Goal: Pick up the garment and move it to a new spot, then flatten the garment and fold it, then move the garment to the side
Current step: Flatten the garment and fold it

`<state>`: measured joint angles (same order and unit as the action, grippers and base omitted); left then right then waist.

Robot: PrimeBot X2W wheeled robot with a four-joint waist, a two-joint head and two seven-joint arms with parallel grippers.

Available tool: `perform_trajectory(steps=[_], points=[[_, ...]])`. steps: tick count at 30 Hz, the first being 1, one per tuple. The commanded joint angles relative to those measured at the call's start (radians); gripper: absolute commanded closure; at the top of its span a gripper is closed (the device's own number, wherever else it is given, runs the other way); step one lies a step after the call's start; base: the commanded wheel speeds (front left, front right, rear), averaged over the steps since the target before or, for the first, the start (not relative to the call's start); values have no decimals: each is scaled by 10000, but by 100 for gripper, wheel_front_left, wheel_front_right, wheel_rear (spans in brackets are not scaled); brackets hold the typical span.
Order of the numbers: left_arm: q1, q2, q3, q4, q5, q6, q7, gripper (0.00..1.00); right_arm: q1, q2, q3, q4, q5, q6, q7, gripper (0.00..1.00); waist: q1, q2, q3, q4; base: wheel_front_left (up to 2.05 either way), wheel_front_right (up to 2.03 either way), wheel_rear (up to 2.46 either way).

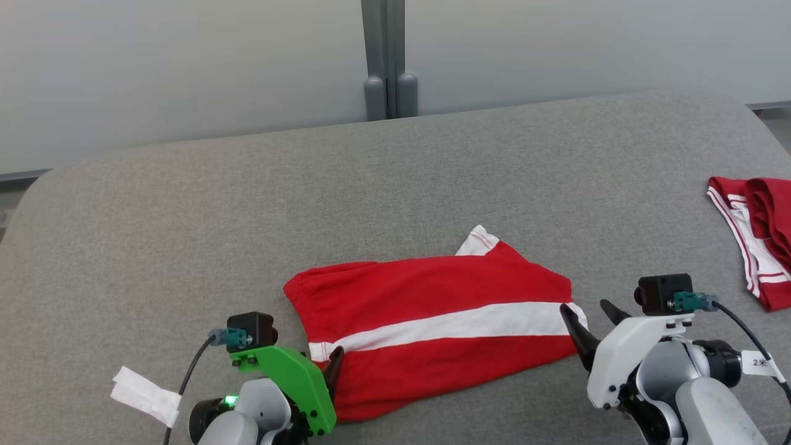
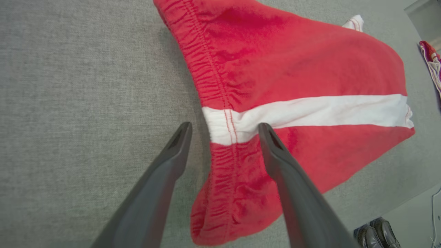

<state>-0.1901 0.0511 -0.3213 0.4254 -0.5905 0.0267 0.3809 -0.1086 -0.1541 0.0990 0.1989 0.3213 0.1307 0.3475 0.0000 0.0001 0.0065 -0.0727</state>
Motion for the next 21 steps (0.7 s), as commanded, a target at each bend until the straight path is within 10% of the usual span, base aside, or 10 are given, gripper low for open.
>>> perform_trajectory(steps=[1,3,4,5,21], points=[[-199,21,51,-40,-73,14,-65,0,-226,108,-7,91,345,-2,50,0,0,-1,91,-52,0,0,0],[-247,23,86,-71,-120,-3,-127,11,-416,178,-94,323,798,-4,153,0,0,-1,203,-115,0,0,0],[-266,49,81,-78,-78,-1,-159,75,-509,218,-155,500,984,-4,223,0,0,-1,253,-137,0,0,0],[-244,83,34,-35,-34,-2,-123,100,-625,252,-213,726,1140,-4,315,0,0,-1,328,-157,0,0,0],[-518,252,-214,-79,172,2,-353,100,-2164,756,-861,3060,1164,-1,1328,0,0,-1,1054,-53,0,0,0]])
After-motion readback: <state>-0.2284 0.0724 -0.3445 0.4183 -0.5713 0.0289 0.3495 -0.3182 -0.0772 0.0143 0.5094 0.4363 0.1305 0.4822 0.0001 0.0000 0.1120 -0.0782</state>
